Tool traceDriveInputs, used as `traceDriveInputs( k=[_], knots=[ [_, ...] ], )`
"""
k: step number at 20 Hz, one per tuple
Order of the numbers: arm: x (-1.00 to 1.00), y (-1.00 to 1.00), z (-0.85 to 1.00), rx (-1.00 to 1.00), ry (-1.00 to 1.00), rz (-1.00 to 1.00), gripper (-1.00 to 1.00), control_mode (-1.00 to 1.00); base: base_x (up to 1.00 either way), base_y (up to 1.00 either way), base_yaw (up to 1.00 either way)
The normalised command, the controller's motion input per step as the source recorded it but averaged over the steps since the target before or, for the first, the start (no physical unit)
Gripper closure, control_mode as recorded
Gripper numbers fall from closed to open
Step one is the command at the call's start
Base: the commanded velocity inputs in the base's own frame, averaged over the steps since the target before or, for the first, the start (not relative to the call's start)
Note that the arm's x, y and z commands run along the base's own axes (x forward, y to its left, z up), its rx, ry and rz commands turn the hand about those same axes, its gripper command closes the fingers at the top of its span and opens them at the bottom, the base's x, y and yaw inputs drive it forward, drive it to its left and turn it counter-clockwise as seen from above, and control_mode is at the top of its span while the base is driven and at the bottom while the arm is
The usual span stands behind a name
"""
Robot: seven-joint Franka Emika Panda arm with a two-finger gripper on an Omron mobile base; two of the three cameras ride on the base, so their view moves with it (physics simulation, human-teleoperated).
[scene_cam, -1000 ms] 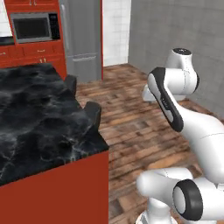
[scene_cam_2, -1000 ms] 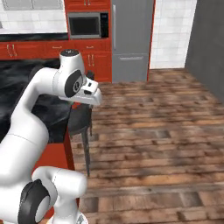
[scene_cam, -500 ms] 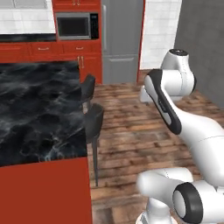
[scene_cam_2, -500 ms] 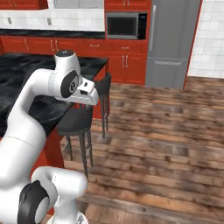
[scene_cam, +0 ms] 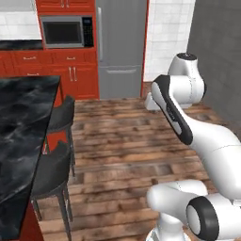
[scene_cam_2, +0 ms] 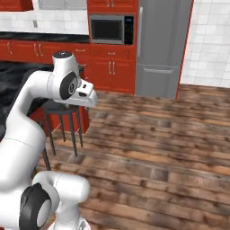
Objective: Retrieve the chicken drumstick from the fridge and place it on the saucepan with marinade on the stove.
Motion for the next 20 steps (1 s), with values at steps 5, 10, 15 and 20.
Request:
traceDriveInputs(
  k=[5,10,15,20],
  knots=[
    [0.0,0.0,0.0,0.0,0.0,0.0,-1.0,1.0,0.93,-0.54,-0.26],
    [0.0,0.0,0.0,0.0,0.0,0.0,-1.0,1.0,0.92,-0.12,-0.21],
    [0.0,0.0,0.0,0.0,0.0,0.0,-1.0,1.0,0.98,0.09,-0.26],
    [0.0,0.0,0.0,0.0,0.0,0.0,-1.0,1.0,1.0,0.02,-0.2]
  ],
)
